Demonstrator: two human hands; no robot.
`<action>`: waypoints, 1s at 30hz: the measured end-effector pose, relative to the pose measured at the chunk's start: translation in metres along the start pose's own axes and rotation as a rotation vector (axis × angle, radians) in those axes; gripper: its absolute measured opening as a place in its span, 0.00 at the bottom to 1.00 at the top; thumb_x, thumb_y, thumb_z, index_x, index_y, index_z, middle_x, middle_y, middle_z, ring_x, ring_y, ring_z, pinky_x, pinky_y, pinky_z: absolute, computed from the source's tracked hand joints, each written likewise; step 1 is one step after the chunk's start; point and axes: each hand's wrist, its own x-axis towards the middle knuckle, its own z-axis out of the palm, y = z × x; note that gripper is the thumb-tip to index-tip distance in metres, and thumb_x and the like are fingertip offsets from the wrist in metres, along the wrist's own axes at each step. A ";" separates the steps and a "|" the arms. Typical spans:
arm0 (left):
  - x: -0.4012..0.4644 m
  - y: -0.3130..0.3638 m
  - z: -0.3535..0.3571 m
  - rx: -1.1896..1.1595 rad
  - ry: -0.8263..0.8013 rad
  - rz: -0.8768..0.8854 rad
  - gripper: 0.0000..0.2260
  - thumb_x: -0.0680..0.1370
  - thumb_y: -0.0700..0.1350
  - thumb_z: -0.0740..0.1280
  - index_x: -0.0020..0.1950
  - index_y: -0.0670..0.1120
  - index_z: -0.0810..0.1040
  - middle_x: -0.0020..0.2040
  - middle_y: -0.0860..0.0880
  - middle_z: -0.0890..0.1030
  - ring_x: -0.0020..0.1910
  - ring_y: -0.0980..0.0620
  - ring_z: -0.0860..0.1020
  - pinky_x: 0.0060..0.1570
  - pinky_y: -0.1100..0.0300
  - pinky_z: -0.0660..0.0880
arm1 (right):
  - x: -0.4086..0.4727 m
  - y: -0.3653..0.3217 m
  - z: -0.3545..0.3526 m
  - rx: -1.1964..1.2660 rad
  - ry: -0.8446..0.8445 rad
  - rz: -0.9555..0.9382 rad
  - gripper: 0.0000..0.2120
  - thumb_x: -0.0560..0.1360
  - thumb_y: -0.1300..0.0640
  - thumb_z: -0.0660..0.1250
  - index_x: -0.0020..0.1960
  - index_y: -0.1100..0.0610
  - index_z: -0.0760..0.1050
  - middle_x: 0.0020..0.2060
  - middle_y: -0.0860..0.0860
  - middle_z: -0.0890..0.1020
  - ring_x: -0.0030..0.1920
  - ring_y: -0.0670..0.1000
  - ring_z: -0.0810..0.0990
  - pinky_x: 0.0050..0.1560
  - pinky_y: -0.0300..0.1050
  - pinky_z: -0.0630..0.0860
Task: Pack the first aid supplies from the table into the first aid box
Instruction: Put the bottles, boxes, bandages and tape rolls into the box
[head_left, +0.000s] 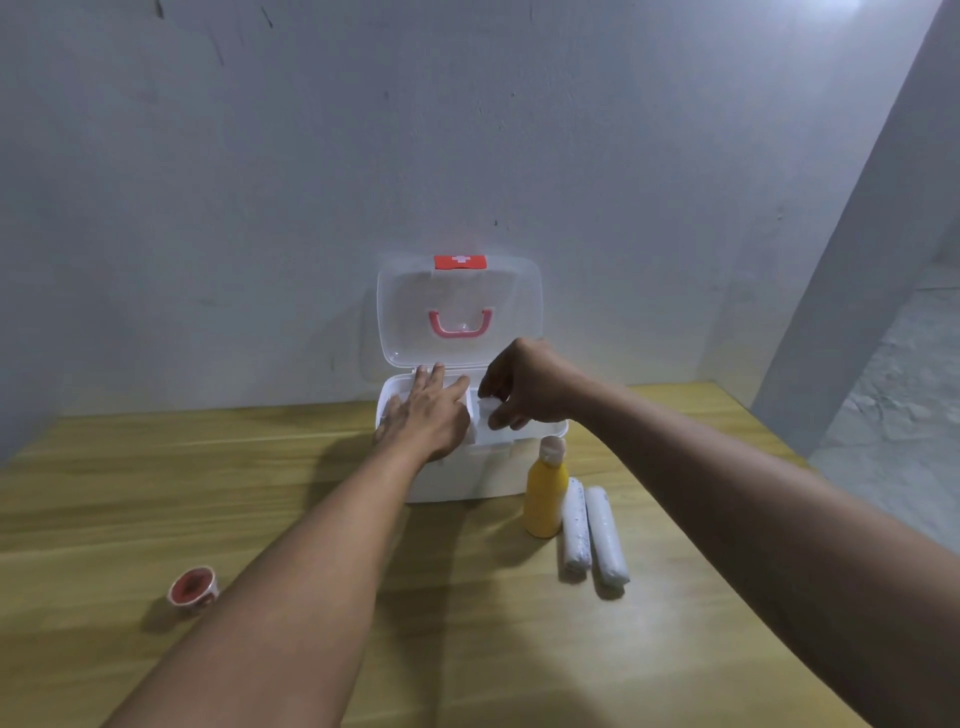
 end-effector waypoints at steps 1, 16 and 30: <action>0.000 0.000 0.001 -0.006 0.006 -0.001 0.25 0.80 0.43 0.47 0.78 0.53 0.53 0.80 0.47 0.46 0.79 0.47 0.42 0.75 0.40 0.49 | -0.002 0.000 -0.003 0.007 -0.008 0.013 0.19 0.67 0.65 0.76 0.57 0.63 0.79 0.50 0.59 0.84 0.34 0.51 0.84 0.41 0.47 0.84; 0.003 -0.001 0.004 -0.015 -0.012 -0.020 0.24 0.81 0.46 0.46 0.78 0.55 0.52 0.81 0.49 0.45 0.79 0.48 0.42 0.75 0.40 0.49 | -0.062 0.003 -0.020 -0.198 -0.119 0.086 0.12 0.69 0.61 0.76 0.51 0.60 0.81 0.41 0.55 0.85 0.30 0.47 0.83 0.27 0.35 0.78; 0.009 -0.004 0.008 0.065 -0.017 0.019 0.26 0.80 0.41 0.49 0.78 0.51 0.50 0.80 0.43 0.45 0.79 0.43 0.42 0.73 0.35 0.52 | -0.028 -0.022 -0.081 -0.260 0.309 -0.058 0.10 0.70 0.60 0.75 0.51 0.61 0.83 0.44 0.53 0.84 0.40 0.53 0.83 0.42 0.45 0.82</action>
